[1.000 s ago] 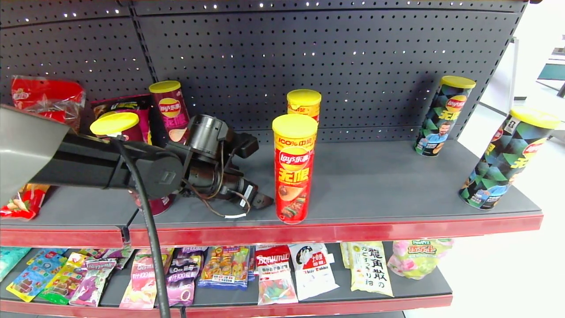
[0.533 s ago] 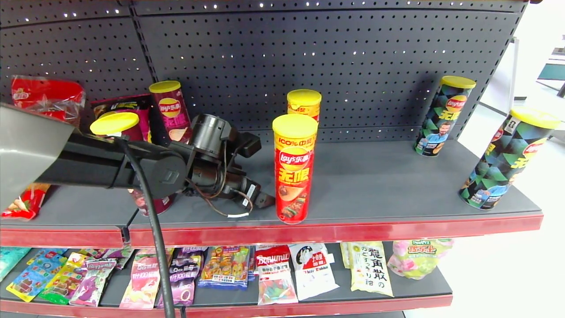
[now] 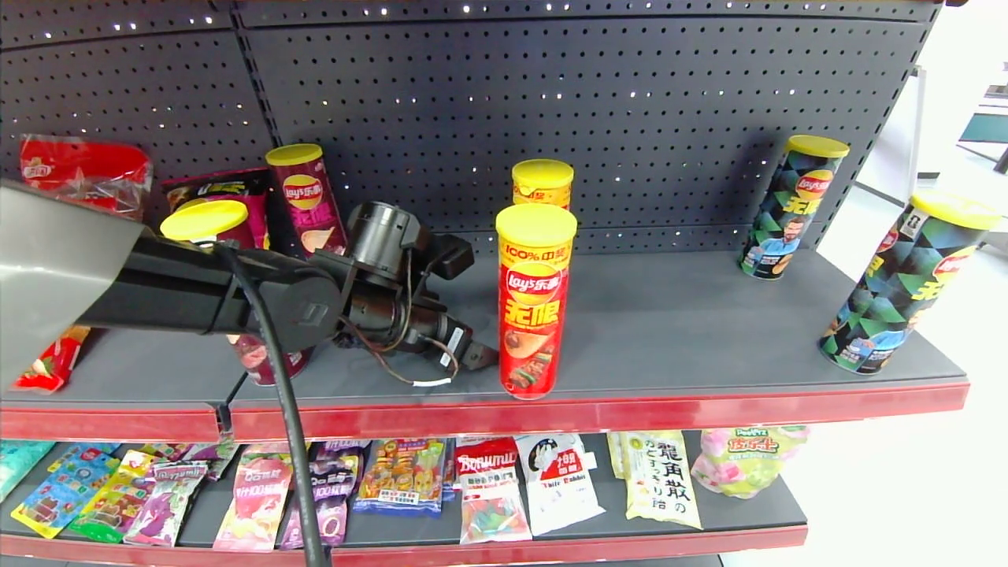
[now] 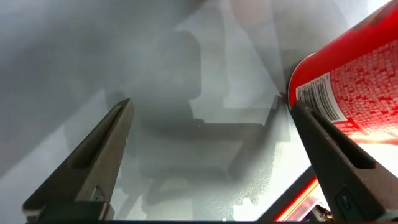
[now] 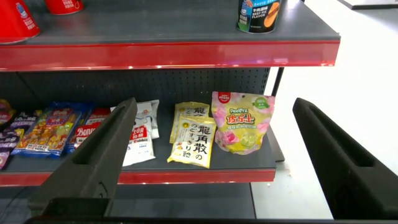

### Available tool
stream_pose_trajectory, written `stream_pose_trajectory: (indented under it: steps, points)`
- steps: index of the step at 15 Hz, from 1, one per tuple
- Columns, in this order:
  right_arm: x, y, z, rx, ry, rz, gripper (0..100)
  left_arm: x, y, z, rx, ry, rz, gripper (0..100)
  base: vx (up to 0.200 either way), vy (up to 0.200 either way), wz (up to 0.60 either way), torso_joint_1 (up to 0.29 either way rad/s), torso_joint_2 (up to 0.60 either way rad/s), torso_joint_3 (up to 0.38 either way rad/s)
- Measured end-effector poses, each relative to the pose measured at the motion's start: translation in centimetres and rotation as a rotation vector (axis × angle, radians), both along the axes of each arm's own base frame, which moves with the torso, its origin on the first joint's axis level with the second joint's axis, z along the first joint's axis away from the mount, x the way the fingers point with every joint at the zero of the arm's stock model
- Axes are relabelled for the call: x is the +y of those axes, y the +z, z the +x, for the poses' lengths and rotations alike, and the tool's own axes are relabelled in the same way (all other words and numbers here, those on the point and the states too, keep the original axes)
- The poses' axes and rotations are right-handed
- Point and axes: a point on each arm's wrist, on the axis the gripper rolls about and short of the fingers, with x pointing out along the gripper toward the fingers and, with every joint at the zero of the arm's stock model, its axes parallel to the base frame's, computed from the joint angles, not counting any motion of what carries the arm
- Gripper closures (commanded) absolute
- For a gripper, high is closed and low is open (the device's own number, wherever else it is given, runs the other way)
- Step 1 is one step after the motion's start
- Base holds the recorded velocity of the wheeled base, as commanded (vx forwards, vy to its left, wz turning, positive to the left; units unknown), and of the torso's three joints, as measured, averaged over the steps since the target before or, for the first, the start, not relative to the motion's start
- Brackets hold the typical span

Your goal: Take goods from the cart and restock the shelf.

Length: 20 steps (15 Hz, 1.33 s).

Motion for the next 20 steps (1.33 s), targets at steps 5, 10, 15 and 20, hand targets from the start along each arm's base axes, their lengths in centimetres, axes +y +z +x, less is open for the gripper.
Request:
stream_pose_trajectory:
  steps: [5,10,15,20]
  points:
    - [0.0,0.0,0.0,0.000,0.000,0.000,0,-0.1,0.0,-0.1,0.001,-0.004,0.001,0,0.000,0.000,0.00,0.000,0.00,0.000]
    - [0.0,0.0,0.0,0.000,0.001,0.000,0,0.7,0.4,-0.6,0.011,0.012,0.008,0,0.000,0.000,0.00,0.000,0.00,0.000]
    - [0.0,0.0,0.0,0.000,0.001,0.000,0,4.5,5.3,-4.5,-0.053,0.055,-0.023,0,0.000,0.000,0.00,0.000,0.00,0.000]
    - [0.0,0.0,0.0,0.000,0.001,0.000,0,8.3,10.5,-13.9,-0.163,0.023,-0.084,0,0.000,0.000,0.00,0.000,0.00,0.000]
